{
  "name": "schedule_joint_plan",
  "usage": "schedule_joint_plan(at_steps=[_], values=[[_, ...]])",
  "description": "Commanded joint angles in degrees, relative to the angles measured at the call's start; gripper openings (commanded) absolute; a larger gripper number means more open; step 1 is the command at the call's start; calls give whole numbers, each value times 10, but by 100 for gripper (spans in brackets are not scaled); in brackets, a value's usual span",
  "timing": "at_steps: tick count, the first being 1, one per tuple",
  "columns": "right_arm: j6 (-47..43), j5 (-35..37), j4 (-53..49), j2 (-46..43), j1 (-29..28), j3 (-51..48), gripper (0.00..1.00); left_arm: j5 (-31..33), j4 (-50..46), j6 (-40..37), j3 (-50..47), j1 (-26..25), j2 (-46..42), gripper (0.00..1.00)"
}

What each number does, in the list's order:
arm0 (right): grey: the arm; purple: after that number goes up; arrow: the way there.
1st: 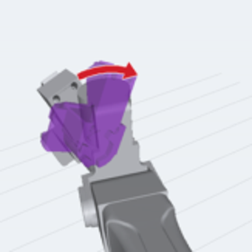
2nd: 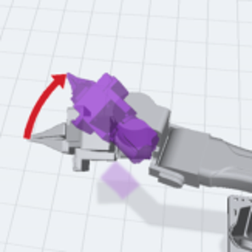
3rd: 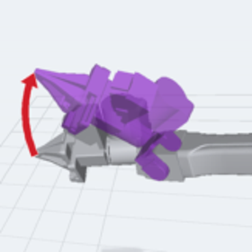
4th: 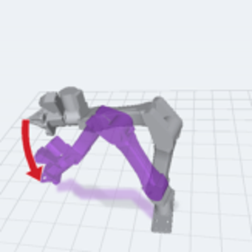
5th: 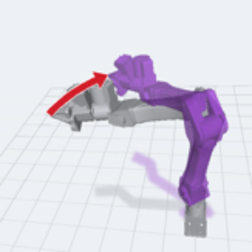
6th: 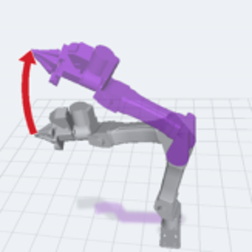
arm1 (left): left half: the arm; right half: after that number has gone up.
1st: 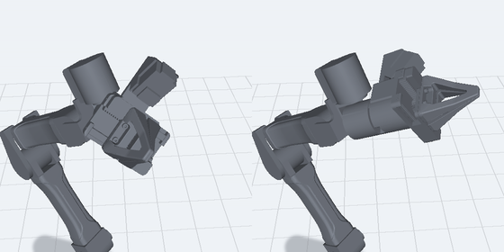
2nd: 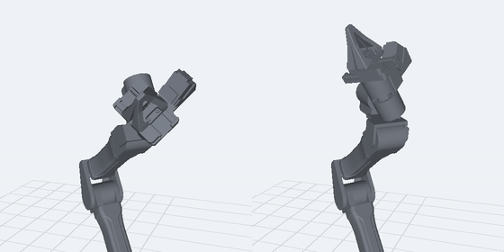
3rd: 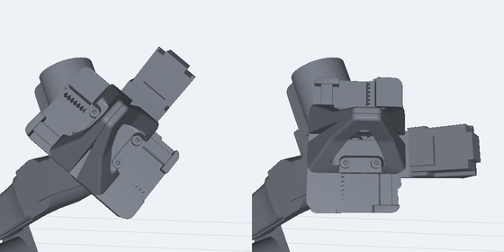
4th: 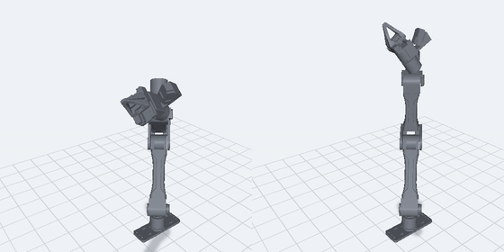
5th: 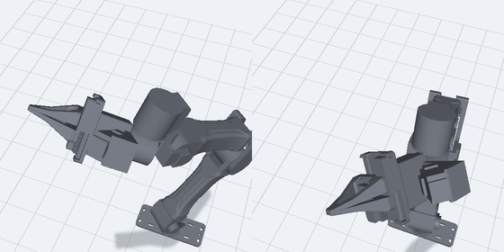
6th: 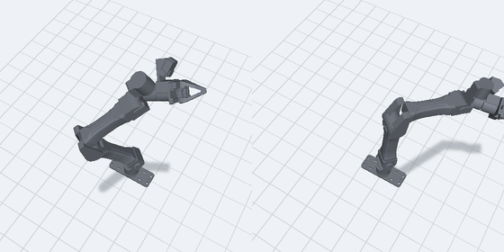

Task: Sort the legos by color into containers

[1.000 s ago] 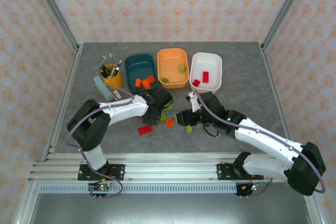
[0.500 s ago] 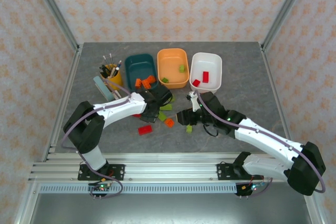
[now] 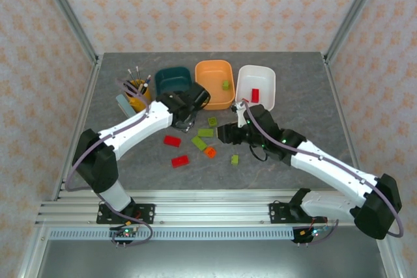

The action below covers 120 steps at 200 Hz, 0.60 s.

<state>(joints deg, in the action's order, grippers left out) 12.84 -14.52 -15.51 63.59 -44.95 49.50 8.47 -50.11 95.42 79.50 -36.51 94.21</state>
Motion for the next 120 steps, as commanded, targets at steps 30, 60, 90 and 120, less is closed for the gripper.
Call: schedule_joint_plan(at_steps=[30, 60, 90, 120], values=[[16, 25, 24, 36, 8, 39, 57, 31, -10, -165, 97, 61, 29, 0], [37, 19, 33, 79, 26, 69, 56, 18, -8, -267, 172, 99, 88, 0], [62, 3, 35, 140, 52, 126, 56, -8, 14, -357, 238, 142, 169, 0], [86, -16, 19, 204, 71, 197, 55, -18, 12, -446, 336, 175, 264, 0]])
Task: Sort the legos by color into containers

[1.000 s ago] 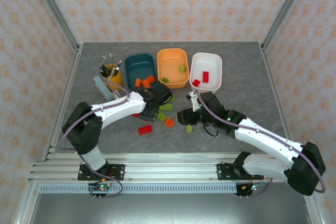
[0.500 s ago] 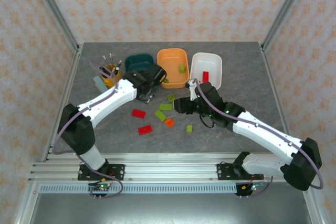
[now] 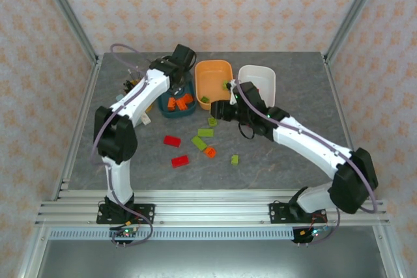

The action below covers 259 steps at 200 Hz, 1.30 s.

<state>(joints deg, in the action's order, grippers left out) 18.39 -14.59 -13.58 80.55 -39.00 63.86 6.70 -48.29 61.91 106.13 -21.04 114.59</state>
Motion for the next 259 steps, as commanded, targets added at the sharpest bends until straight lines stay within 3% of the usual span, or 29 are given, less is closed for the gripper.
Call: schedule_joint_plan(at_steps=[1, 35, 77, 133, 161, 191, 225, 259], values=[[31, -16, -1, 36, 12, 55, 55, -1, -8, -114, 74, 21, 64, 0], [53, -31, -7, 77, 19, 101, 55, 16, -68, -169, 196, 40, 168, 0], [73, -47, -12, 105, 20, 126, 55, 26, -111, -206, 263, 53, 243, 0], [101, -58, 19, 116, 20, 130, 56, 93, -169, -211, 264, 54, 272, 0], [99, -55, 15, 117, 22, 131, 56, 88, -175, -215, 254, 53, 275, 0], [86, -39, -3, 103, 22, 126, 57, 62, -166, -228, 272, 52, 260, 25], [70, 2, -35, 68, 22, 102, 58, 61, -172, -239, 316, 37, 229, 40], [63, 97, -133, 37, 31, 89, 61, 50, -188, -230, 322, 22, 163, 52]])
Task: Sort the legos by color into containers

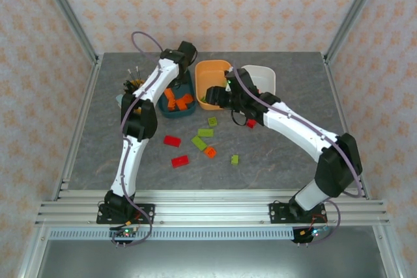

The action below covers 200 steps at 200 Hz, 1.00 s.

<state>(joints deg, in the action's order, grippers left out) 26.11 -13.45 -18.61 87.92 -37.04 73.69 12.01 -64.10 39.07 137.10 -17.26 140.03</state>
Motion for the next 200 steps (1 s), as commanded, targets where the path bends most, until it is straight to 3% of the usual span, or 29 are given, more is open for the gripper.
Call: schedule_joint_plan(at_steps=[1, 18, 73, 87, 136, 166, 200], values=[[-14, 86, -82, -36, 11, -10, 61, -5, -29, -2, 10, -16, -95, 52], [-7, 123, -126, -49, 25, -23, 64, -35, 1, -12, -40, -30, -161, 58], [-10, 109, -169, -65, 51, -59, 67, -103, 147, -13, -345, -93, -425, 76], [-1, 154, -182, -65, 53, -73, 76, -125, 188, -4, -436, -113, -487, 80], [18, 138, -124, 5, 94, -120, 82, -162, 345, 37, -718, -175, -685, 87], [10, 120, -51, 50, 108, -127, 85, -157, 368, 59, -795, -184, -743, 87], [19, 126, -34, 106, 113, -113, 85, -149, 365, 61, -802, -191, -749, 87]])
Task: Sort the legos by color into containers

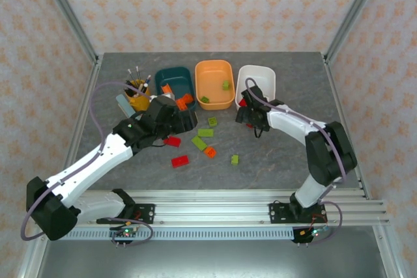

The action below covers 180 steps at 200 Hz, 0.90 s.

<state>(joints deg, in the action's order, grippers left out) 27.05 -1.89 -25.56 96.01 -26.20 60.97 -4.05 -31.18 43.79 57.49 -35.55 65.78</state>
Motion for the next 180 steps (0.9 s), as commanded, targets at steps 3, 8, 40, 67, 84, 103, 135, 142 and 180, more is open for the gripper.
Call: schedule_joint_plan(at_steps=[3, 8, 40, 67, 84, 103, 135, 142, 180], values=[[12, 13, 37, 29, 6, 14, 85, 12, 36, 15, -6, -8, -7, 87], [16, 14, 36, 35, 9, 15, 85, 14, 36, 16, -5, -9, -7, 87], [19, 11, 54, 59, 19, 12, 78, 20, 36, 19, 1, -15, -9, 87], [4, 11, 68, 71, 19, 13, 68, 20, 32, 17, 1, -19, -15, 87], [-5, 10, 71, 77, 19, 15, 59, 17, 33, 17, -3, -20, -18, 87], [-10, 7, 68, 82, 19, 16, 50, 14, 33, 16, -6, -21, -20, 87], [-5, -3, 55, 66, 19, 10, 33, 12, 31, 16, -3, -21, -18, 87], [0, -8, 52, 59, 19, 7, 30, 13, 31, 15, -3, -21, -19, 87], [18, -27, 16, -18, 2, -21, 25, 10, 29, 9, 15, -24, -11, 87]])
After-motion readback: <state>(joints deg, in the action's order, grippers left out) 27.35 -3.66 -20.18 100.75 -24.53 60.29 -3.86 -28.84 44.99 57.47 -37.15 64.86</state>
